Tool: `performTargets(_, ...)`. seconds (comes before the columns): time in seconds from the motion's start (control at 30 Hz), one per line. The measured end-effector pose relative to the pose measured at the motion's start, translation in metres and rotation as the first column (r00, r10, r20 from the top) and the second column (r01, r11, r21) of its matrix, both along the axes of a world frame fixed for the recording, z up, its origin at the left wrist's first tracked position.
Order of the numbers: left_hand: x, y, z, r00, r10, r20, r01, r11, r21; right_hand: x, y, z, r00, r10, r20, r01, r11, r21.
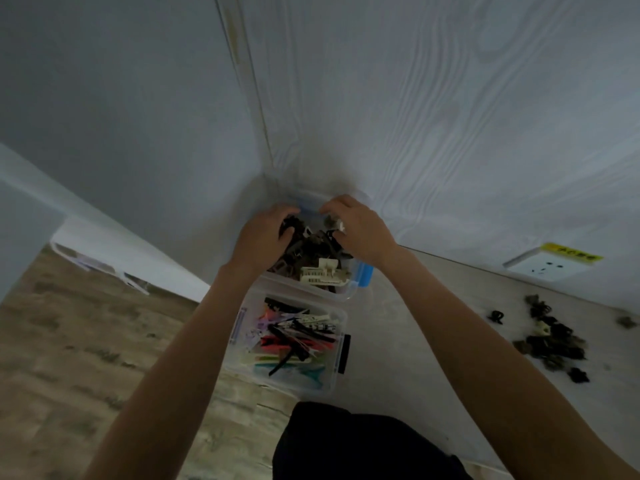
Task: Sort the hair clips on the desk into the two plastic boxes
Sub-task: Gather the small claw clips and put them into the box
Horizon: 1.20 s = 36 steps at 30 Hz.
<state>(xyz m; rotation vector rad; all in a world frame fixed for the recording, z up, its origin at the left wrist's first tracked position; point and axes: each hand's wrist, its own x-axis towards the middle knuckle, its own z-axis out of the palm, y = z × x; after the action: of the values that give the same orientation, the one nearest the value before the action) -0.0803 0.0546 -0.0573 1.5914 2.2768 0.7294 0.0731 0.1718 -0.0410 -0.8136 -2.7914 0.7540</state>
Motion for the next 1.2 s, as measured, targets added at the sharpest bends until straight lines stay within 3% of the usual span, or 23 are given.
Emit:
performTargets(0.13,0.009,0.003,0.002,0.999,-0.017,-0.047,0.017,1.0,0.016,0.01,-0.005,-0.002,0.994,0.041,0.097,-0.049,0.996,0.079)
performTargets(0.23,0.021,0.006,0.002,0.997,-0.049,-0.055,0.054,0.995,0.083,0.025,-0.013,-0.002,0.999,-0.008,-0.042,0.007,1.0,-0.015)
performTargets(0.37,0.065,0.007,0.015,0.996,-0.059,-0.069,0.077,0.952,0.296,0.068,-0.027,0.007,0.903,-0.25,-0.349,0.222,0.968,-0.121)
performTargets(0.47,0.109,0.011,0.025,0.986,-0.162,-0.026,0.154,0.858,0.49,0.123,-0.041,0.007,0.81,-0.43,-0.398,0.39,0.903,-0.183)
performTargets(0.53,0.141,0.018,0.028,0.955,-0.297,0.026,0.24,0.819,0.521,0.168,-0.053,-0.001,0.755,-0.533,-0.382,0.496,0.845,-0.199)
performTargets(0.63,0.194,0.031,0.018,0.883,-0.461,0.094,0.391,0.83,0.398,0.242,-0.068,-0.022,0.657,-0.722,-0.218,0.698,0.692,-0.185)
performTargets(0.73,0.24,0.052,-0.004,0.824,-0.55,0.136,0.548,0.834,0.056,0.307,-0.071,-0.043,0.529,-0.848,-0.013,0.84,0.526,-0.136)
performTargets(0.8,0.268,0.063,-0.02,0.784,-0.586,0.208,0.621,0.738,-0.263,0.341,-0.065,-0.055,0.461,-0.882,0.094,0.887,0.455,-0.08)
performTargets(0.87,0.296,0.065,-0.035,0.759,-0.621,0.194,0.635,0.641,-0.431,0.367,-0.056,-0.065,0.408,-0.891,0.199,0.912,0.408,-0.043)
performTargets(0.93,0.326,0.059,-0.049,0.746,-0.652,0.134,0.629,0.625,-0.463,0.388,-0.046,-0.073,0.368,-0.883,0.292,0.928,0.369,-0.055)
performTargets(1.03,0.356,0.056,-0.067,0.779,-0.624,0.055,0.566,0.664,-0.488,0.401,-0.03,-0.08,0.385,-0.855,0.347,0.921,0.331,-0.206)
performTargets(1.2,0.376,0.077,-0.074,0.838,-0.545,0.023,0.503,0.754,-0.422,0.402,0.002,-0.082,0.552,-0.759,0.346,0.834,0.495,-0.245)
